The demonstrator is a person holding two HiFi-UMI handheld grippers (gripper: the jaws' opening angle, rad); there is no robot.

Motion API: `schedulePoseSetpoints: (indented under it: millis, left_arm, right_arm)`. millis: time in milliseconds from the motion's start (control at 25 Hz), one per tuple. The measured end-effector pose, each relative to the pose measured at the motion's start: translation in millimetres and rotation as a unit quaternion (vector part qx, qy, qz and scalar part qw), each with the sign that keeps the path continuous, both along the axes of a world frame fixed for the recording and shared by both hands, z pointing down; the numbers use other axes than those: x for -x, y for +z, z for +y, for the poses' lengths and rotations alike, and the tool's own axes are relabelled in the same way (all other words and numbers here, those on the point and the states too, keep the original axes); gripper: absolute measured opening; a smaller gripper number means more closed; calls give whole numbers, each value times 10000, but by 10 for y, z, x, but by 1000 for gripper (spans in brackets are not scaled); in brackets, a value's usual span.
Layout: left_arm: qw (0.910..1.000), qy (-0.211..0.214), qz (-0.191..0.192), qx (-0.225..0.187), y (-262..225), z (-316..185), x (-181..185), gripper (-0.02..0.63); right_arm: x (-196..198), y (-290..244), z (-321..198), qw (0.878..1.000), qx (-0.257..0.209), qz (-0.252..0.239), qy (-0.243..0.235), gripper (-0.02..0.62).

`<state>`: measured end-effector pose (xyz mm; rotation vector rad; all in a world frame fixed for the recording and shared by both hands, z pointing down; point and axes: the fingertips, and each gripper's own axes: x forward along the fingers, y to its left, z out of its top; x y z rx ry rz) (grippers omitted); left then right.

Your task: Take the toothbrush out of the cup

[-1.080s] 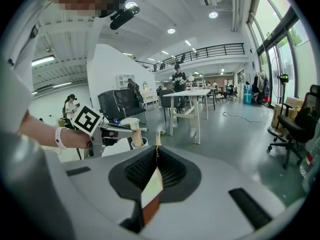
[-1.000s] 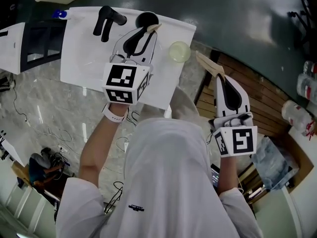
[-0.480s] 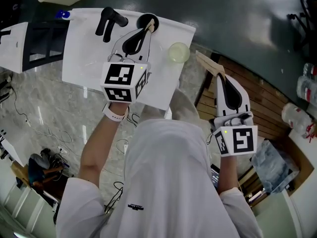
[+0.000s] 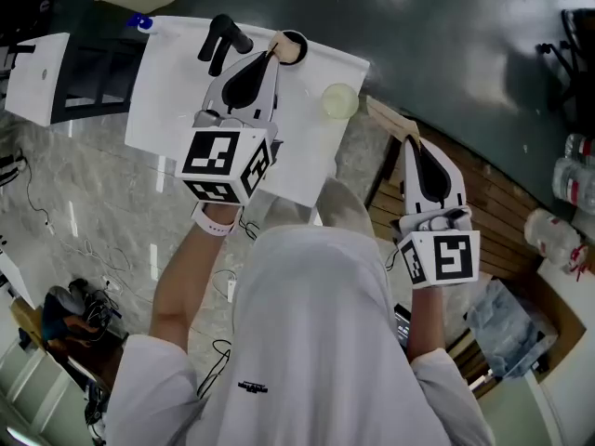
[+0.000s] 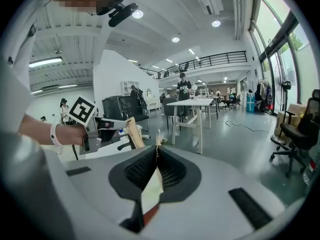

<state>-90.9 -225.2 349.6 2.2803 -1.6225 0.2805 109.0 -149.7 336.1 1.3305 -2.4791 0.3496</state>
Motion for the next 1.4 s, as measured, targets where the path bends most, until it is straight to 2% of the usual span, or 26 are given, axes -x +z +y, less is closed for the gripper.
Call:
schedulePoseSetpoints:
  millis: [320, 560, 1000, 1400]
  left_arm:
    - [9989, -245, 130, -385, -522, 390, 144, 8]
    - [9977, -442, 164, -496, -745, 825, 281, 8]
    - [9959, -789, 231, -385, -746, 1522, 413, 8]
    - [9944, -958, 250, -369, -725, 1806, 558, 8]
  right_arm:
    - [66, -176, 102, 9995, -252, 6, -181, 8]
    - [184, -301, 183, 9986, -410, 48, -341, 8]
    - [343, -517, 362, 9965, -621, 50, -559, 8]
    - [477, -529, 522, 9963, -523, 45, -681, 9]
